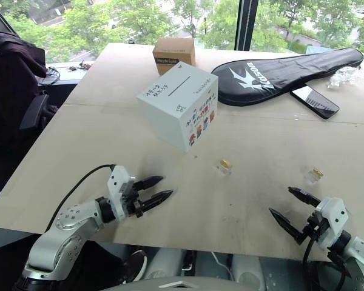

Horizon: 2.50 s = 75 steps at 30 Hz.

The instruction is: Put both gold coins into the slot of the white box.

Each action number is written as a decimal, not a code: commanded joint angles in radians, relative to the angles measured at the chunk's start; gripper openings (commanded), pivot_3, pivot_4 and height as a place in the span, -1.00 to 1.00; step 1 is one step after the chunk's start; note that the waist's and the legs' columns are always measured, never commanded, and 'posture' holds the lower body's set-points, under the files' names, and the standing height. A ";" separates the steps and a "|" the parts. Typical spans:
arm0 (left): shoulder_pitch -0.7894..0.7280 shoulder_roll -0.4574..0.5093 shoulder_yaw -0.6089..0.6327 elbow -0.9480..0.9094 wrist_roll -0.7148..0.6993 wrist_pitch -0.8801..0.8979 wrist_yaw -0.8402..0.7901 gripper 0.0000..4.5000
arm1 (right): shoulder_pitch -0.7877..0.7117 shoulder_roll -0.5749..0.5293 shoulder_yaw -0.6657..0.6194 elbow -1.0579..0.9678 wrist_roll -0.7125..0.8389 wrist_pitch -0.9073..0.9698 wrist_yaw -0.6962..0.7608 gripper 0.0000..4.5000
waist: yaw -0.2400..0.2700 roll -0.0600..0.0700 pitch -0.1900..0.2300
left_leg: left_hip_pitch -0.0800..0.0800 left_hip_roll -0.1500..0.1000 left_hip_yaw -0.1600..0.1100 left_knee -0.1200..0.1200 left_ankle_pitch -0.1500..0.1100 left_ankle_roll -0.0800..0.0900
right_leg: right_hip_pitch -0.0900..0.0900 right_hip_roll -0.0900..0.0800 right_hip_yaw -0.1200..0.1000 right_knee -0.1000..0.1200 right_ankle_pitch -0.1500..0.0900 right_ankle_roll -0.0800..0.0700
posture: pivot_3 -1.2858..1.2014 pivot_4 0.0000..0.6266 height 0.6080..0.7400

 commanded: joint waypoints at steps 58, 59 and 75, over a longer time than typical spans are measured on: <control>-0.508 -0.060 0.074 -0.116 -0.519 0.395 0.089 0.36 | -0.403 -0.043 -0.159 -0.080 0.355 0.467 -0.273 -0.97 | -0.006 0.000 0.000 | 0.007 0.002 0.007 0.005 0.003 -0.004 | 0.002 0.012 0.011 0.011 0.002 0.004 | 0.03 -0.52 1.00; -0.513 -0.085 0.083 -0.106 -0.558 0.406 0.111 0.36 | -0.422 -0.032 -0.148 -0.127 0.418 0.520 -0.313 -0.97 | -0.005 0.000 0.000 | 0.008 0.002 0.007 0.005 0.003 -0.004 | 0.002 0.012 0.011 0.012 0.002 0.004 | 0.03 -0.52 1.00; -0.647 -0.432 0.105 0.088 -1.091 0.415 0.450 0.13 | -0.825 0.424 0.140 -0.338 1.054 0.611 -0.914 -1.00 | -0.004 -0.004 0.002 | 0.011 0.000 0.010 0.005 0.003 -0.003 | 0.001 0.012 0.015 0.018 0.002 0.004 | 0.03 -0.52 1.00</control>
